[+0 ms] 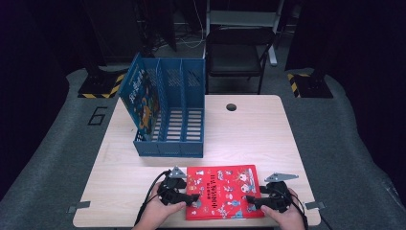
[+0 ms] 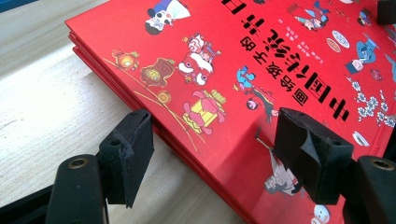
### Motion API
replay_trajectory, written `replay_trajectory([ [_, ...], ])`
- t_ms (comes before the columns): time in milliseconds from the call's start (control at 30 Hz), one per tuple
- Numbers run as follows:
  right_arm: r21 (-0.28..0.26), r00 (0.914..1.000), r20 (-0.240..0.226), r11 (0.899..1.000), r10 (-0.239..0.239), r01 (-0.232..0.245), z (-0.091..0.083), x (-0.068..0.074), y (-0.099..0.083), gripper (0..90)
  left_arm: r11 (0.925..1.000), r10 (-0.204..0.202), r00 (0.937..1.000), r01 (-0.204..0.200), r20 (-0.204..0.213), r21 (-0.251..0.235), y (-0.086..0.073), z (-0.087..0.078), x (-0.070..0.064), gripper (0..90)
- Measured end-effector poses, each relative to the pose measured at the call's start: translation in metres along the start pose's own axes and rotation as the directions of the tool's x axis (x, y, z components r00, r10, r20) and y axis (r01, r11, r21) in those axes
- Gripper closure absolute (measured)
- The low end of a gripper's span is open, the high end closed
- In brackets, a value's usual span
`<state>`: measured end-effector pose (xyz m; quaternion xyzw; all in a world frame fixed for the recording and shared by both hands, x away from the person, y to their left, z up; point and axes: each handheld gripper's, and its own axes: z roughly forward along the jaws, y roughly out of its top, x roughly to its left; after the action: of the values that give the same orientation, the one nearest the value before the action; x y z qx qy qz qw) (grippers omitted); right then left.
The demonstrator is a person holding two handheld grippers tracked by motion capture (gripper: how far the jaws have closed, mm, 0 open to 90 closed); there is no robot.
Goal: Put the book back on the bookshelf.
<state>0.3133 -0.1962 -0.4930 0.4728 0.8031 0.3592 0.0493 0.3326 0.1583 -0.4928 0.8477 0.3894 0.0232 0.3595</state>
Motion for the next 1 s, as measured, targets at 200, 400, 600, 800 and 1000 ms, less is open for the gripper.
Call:
replay_trajectory([
  [200,-0.001,0.9998,0.017,1.0,-0.011,0.011,0.0,0.003,0.001,28.4,0.9997,-0.024,0.9997,0.024,0.002,0.004,0.001,0.0,-0.001,28.9],
  [400,-0.007,0.9994,0.022,1.0,-0.026,0.026,0.0,0.003,0.002,28.4,0.9999,-0.016,0.9998,0.016,0.006,0.006,0.002,0.0,0.001,29.6],
  [600,-0.023,0.9982,0.043,0.999,-0.041,0.042,0.002,0.006,0.003,28.2,0.9997,-0.023,0.9997,0.023,0.003,0.002,0.003,0.0,0.005,30.6],
  [800,-0.028,0.9969,0.054,0.998,-0.056,0.058,0.003,0.012,0.007,28.2,0.999,-0.041,0.999,0.041,-0.015,-0.017,0.001,-0.005,0.009,31.4],
  [1000,-0.02,0.9959,0.039,0.996,-0.082,0.082,0.009,0.017,0.013,28.0,0.9981,-0.056,0.9979,0.056,-0.031,-0.027,-0.002,-0.009,0.018,31.7],
])
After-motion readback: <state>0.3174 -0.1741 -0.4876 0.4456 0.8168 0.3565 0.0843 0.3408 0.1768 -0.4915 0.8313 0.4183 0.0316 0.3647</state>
